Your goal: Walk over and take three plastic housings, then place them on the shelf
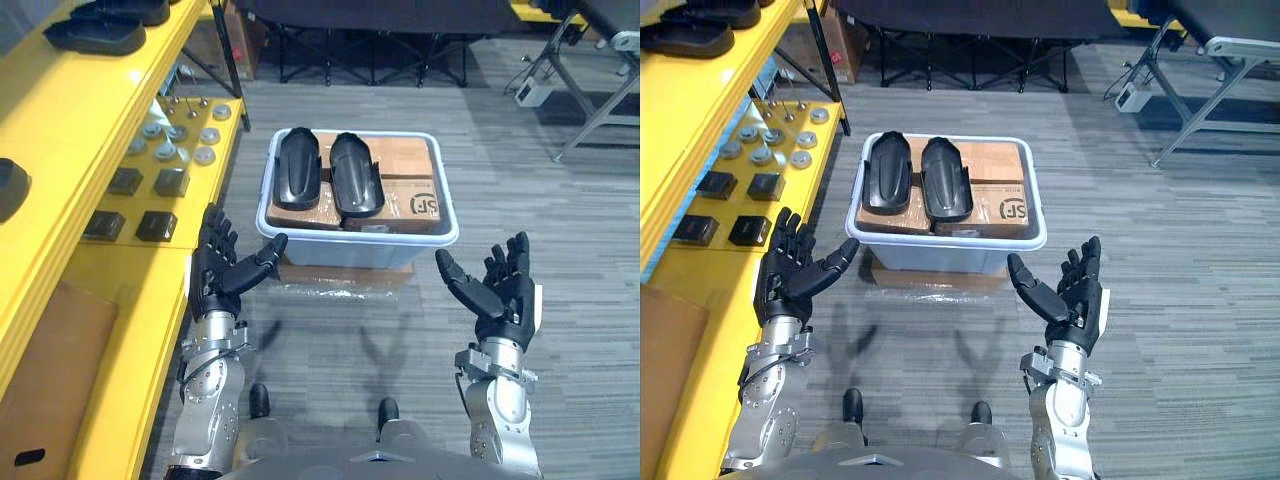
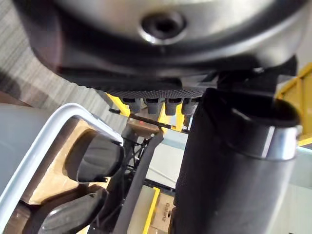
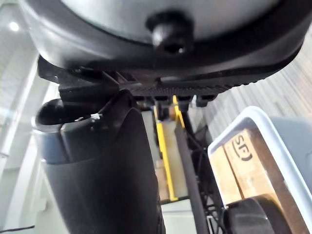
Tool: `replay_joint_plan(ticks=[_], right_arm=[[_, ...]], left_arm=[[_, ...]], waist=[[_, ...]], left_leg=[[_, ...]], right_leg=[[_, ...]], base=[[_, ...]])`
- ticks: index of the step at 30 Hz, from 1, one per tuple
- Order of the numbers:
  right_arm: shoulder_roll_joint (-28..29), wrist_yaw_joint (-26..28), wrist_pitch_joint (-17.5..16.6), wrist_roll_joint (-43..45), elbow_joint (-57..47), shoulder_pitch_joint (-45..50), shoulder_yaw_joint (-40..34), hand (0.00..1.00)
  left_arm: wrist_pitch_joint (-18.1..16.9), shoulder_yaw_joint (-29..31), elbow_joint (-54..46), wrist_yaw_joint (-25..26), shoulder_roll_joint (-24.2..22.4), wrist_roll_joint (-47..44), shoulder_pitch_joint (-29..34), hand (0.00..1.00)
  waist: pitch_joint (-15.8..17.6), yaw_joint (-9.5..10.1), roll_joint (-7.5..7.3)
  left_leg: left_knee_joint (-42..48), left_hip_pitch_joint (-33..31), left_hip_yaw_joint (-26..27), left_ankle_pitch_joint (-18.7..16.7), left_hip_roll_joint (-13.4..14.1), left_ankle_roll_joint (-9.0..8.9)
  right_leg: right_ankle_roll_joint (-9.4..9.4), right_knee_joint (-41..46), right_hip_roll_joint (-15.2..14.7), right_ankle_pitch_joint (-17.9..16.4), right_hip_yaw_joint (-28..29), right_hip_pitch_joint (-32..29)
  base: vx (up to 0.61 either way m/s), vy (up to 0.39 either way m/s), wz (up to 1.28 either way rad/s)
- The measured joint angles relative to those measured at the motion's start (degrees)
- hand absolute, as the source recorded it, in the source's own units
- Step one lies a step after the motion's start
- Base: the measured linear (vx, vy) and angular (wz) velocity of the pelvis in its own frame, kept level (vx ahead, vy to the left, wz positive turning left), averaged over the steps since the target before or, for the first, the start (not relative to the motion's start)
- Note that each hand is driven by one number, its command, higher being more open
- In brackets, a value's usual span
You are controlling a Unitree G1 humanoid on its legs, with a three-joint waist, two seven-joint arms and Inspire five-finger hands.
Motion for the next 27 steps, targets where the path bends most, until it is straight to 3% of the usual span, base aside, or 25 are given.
replay_joint_plan(ticks=[9,22,24,26,27], right_arm=[[0.0,3.1,1.2,2.3,3.8,-0.3,4.6,1.00],[-0.3,4.0,2.8,1.9,4.8,-2.3,7.6,1.00],[-0.3,4.4,4.0,2.1,4.9,-2.3,8.4,1.00],[-0.4,5.9,4.8,2.2,5.5,-2.1,9.6,1.00],[-0.8,6.9,5.3,2.2,5.6,-2.0,10.6,1.00]], left_arm=[[0.0,-1.3,0.0,-0.2,0.0,0.0,-0.5,1.00],[1.1,-6.3,2.7,-3.1,0.2,0.0,-0.9,1.00],[1.5,-6.5,3.3,-3.0,0.3,-0.1,-0.8,1.00],[1.5,-6.5,4.2,-2.1,0.2,-0.3,-0.4,1.00],[1.5,-6.3,5.1,-1.8,0.2,-0.6,-0.1,1.00]], waist=[[-3.8,0.00,-0.45],[-5.3,-0.19,-0.73],[-5.3,-0.14,-0.73],[-5.2,-0.03,-0.56],[-4.7,0.12,0.31]], left_leg=[[-1.1,0.5,0.3,0.6,-0.1,-0.26],[-2.0,1.7,0.4,0.9,0.0,-0.17],[-0.6,1.4,0.5,0.0,0.4,-0.56],[5.7,-0.9,0.4,-3.3,1.7,-0.35],[11.1,-2.3,0.1,-5.5,3.3,-0.41]], right_leg=[[0.27,-0.9,0.0,0.3,0.2,0.0],[0.25,-1.0,0.2,0.3,0.2,0.8],[0.15,-0.9,0.4,0.2,0.4,1.0],[-0.38,-0.4,1.2,-0.2,0.6,1.1],[-1.31,0.3,2.5,-0.8,0.7,1.4]], base=[[-0.01,0.002,-0.03],[0.00,0.000,0.00],[-0.02,-0.007,-0.08],[-0.03,-0.027,-0.15],[-0.03,-0.060,-0.16]])
